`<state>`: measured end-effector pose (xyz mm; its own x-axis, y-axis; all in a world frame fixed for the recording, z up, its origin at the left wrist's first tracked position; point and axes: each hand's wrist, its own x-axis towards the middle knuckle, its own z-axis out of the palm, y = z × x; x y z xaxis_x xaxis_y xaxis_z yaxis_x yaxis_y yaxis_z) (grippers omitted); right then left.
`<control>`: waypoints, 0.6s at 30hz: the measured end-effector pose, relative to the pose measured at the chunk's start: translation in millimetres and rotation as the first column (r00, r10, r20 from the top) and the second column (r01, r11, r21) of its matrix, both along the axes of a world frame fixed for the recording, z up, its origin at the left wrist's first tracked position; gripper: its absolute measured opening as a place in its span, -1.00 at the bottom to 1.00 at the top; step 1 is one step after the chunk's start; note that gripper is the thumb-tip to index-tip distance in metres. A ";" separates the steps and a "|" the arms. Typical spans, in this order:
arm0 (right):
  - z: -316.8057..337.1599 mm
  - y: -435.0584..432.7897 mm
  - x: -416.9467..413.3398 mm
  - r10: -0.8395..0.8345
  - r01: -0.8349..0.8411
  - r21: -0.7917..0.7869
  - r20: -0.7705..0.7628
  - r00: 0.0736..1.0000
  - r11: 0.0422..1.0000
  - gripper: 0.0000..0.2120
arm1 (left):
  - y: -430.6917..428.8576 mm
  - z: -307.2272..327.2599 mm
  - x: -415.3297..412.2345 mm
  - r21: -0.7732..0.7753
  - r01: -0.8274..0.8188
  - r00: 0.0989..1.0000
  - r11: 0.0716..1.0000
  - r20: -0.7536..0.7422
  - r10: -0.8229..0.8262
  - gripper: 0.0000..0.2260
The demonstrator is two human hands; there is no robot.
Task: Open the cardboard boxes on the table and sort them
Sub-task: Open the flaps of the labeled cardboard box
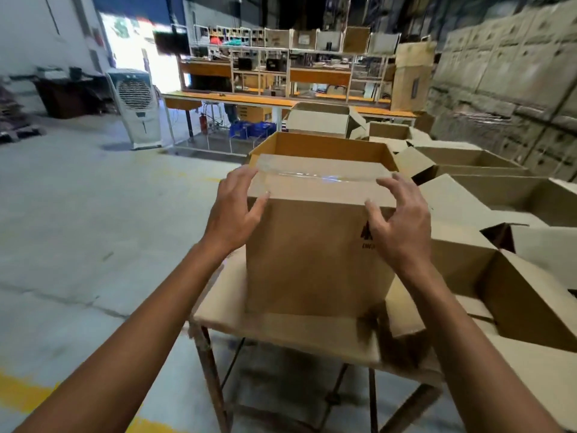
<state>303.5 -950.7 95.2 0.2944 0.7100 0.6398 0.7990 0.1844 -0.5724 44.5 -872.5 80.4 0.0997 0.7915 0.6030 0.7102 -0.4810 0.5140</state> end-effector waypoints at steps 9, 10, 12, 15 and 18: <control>40.6 130.3 80.3 -0.205 0.215 -0.501 0.075 0.976 0.838 -0.40 | 113.9 60.4 49.9 -0.572 -0.091 0.989 0.815 0.043 0.140 -0.47; 35.2 137.8 86.2 -0.200 0.157 -0.617 0.000 0.980 0.771 -0.39 | 121.7 58.7 52.9 -0.625 -0.058 0.992 0.779 0.054 0.117 -0.50; 29.5 146.2 92.7 -0.171 -0.008 -0.740 -0.166 0.971 0.673 -0.38 | 139.0 53.5 54.0 -0.660 -0.044 0.996 0.750 0.028 0.083 -0.50; 29.8 148.4 94.3 -0.134 -0.063 -0.755 -0.197 0.971 0.653 -0.35 | 154.7 45.8 45.3 -0.679 -0.087 0.996 0.729 -0.043 0.080 -0.41; 27.2 141.8 89.5 -0.152 0.058 -0.736 -0.061 0.986 0.675 -0.34 | 154.9 39.0 38.5 -0.658 -0.101 0.995 0.746 -0.057 0.085 -0.37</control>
<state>393.0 -808.8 122.4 0.4301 0.8962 -0.1090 0.7112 -0.4107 -0.5706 83.0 -717.6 119.4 0.0112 0.9972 -0.0739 0.7482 0.0407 0.6623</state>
